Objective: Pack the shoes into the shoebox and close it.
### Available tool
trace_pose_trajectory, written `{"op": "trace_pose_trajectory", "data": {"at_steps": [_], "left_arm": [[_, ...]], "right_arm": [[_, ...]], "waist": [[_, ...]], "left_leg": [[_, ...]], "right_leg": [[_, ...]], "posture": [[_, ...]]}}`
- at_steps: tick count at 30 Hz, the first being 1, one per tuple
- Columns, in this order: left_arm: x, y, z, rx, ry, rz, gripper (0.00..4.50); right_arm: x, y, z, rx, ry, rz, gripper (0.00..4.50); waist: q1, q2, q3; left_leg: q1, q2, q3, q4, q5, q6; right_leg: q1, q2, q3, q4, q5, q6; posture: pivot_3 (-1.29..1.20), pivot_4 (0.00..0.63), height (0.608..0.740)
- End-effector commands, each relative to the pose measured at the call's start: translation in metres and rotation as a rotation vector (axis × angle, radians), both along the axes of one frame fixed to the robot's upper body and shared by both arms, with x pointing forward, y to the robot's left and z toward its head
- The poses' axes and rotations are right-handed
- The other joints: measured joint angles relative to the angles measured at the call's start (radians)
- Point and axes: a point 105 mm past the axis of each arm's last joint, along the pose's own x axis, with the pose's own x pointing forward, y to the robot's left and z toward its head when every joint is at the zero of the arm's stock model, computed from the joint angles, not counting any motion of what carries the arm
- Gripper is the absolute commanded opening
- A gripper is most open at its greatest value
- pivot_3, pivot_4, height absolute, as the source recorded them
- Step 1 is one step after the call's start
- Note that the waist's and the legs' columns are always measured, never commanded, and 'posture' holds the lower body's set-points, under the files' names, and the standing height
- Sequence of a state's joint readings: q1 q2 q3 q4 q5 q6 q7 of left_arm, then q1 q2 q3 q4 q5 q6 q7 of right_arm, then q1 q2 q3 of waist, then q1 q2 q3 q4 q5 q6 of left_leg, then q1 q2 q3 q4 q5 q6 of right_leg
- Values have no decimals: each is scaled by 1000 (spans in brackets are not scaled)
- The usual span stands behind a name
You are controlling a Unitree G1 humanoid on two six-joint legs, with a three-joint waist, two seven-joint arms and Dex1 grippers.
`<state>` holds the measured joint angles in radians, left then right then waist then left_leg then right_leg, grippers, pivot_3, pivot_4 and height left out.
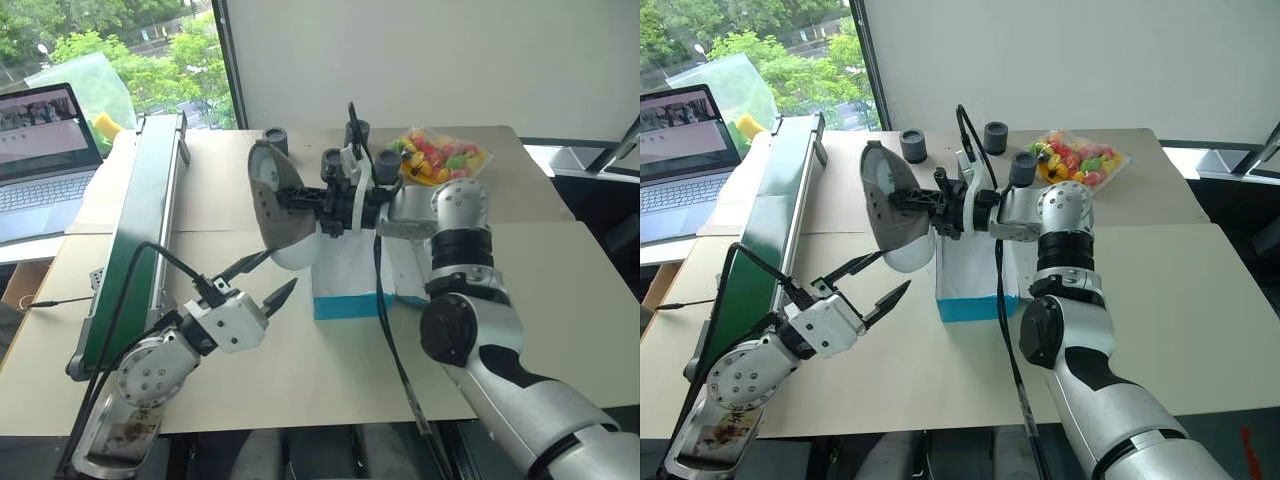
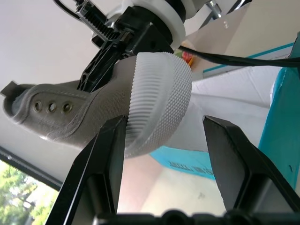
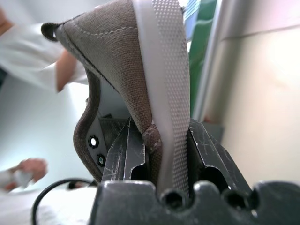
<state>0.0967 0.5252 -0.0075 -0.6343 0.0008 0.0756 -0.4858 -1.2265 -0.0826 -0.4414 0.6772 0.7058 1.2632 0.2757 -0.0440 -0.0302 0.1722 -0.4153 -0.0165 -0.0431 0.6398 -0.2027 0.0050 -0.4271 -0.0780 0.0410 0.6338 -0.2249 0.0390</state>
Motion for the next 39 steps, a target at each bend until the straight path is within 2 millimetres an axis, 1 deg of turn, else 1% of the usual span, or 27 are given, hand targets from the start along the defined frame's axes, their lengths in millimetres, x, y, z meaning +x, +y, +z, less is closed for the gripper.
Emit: {"op": "trace_pose_trajectory", "data": {"at_steps": [1, 3, 4, 8, 10, 12, 15, 17, 20, 24, 27, 32, 34, 35, 37, 38, 39], "left_arm": [[-6, 0, -4, -166, 197, -1, 2765], [-12, -5, -14, -224, 323, -21, 2765], [-14, -6, -14, -233, 338, -16, 2765], [-22, -12, -25, -286, 476, -17, 2765], [-21, -11, -22, -316, 491, -13, 2765], [-19, -10, -19, -306, 486, -15, 2765], [-15, -8, -17, -291, 477, -14, 2765], [-14, -9, -14, -290, 470, -19, 2765], [-12, -14, -12, -296, 464, -39, 2765], [-11, -19, -10, -299, 461, -60, 2765], [-11, -22, -9, -306, 458, -69, 2765], [-11, -23, -7, -312, 454, -69, 2765], [-11, -23, -7, -313, 451, -68, 2812], [-11, -23, -7, -313, 451, -68, 2812], [-11, -23, -6, -314, 450, -67, 2812], [-11, -23, -6, -315, 449, -67, 2812], [-11, -23, -6, -316, 448, -65, 2812]], "right_arm": [[25, -29, 19, -156, -234, -227, 845], [30, -39, 11, -209, -229, -296, 845], [31, -41, 9, -221, -226, -312, 845], [29, -68, -2, -476, -265, -418, 845], [24, -71, -5, -545, -266, -425, 845], [20, -77, -8, -603, -261, -459, 845], [15, -82, -13, -621, -232, -486, 845], [9, -84, -27, -616, -166, -490, 845], [4, -96, -55, -674, -91, -517, 845], [2, -108, -77, -736, -31, -560, 845], [3, -113, -83, -778, -34, -586, 845], [3, -100, -77, -766, -63, -568, 845], [3, -95, -72, -749, -82, -568, 1592], [3, -93, -70, -736, -87, -565, 1738], [3, -89, -66, -729, -100, -555, 2410], [3, -86, -64, -721, -105, -547, 2835], [4, -82, -60, -708, -119, -540, 3112]], "waist": [[3, 0, 0], [0, 0, 0], [-2, 0, 0], [-1, 0, 0], [0, 0, 0], [-3, 0, 0], [-1, 0, 0], [-1, 0, 0], [0, 0, 0], [1, 0, 0], [1, 0, 0], [-2, 0, 0], [-2, 0, 0], [-1, 0, 0], [-1, 0, 0], [0, 0, 0], [0, 0, 0]], "left_leg": [[-1, 0, -1, 1, 0, 0], [-1, 0, -1, 1, 0, 0], [0, 0, -2, 1, 0, 0], [1, 0, -2, 1, 0, 0], [1, 0, -2, 2, 0, 0], [1, 0, -3, 4, 0, 0], [5, 0, -2, 4, 0, 0], [8, 0, -2, 4, 0, 0], [9, 0, -2, 4, 0, 0], [8, 0, 0, 4, 0, 0], [8, 0, 0, 4, 0, 0], [9, 0, 0, 4, 0, 0], [9, 0, 0, 4, 0, 0], [9, 0, 0, 4, 0, 0], [9, 0, 0, 4, 0, 0], [9, 0, 0, 4, 0, 0], [9, 0, 0, 4, 0, 0]], "right_leg": [[0, 0, -2, 0, 0, 0], [1, 0, -2, 0, 0, 0], [1, 0, -2, 2, 0, 0], [0, 0, 0, 7, 0, 0], [0, 0, 0, 7, 0, 0], [0, 0, 1, 7, 0, 0], [2, 1, 1, 6, -1, -1], [4, 1, 1, 7, -1, -2], [5, 1, 1, 7, -1, -2], [5, 1, 2, 7, -1, -2], [5, 1, 2, 7, -1, -2], [5, 1, 2, 7, -1, -2], [5, 1, 2, 7, -1, -2], [5, 1, 2, 7, -1, -2], [5, 1, 2, 7, -1, -2], [5, 1, 2, 7, -1, -2], [5, 1, 2, 7, -1, -2]], "posture": [[0, 150, 740], [0, 150, 740], [0, 150, 740], [0, 150, 740], [0, 150, 740], [0, 150, 740], [0, 150, 740], [0, 150, 740], [0, 150, 740], [0, 150, 740], [0, 150, 740], [0, 150, 740], [0, 150, 740], [0, 150, 740], [0, 150, 740], [0, 150, 740], [0, 150, 740]]}}
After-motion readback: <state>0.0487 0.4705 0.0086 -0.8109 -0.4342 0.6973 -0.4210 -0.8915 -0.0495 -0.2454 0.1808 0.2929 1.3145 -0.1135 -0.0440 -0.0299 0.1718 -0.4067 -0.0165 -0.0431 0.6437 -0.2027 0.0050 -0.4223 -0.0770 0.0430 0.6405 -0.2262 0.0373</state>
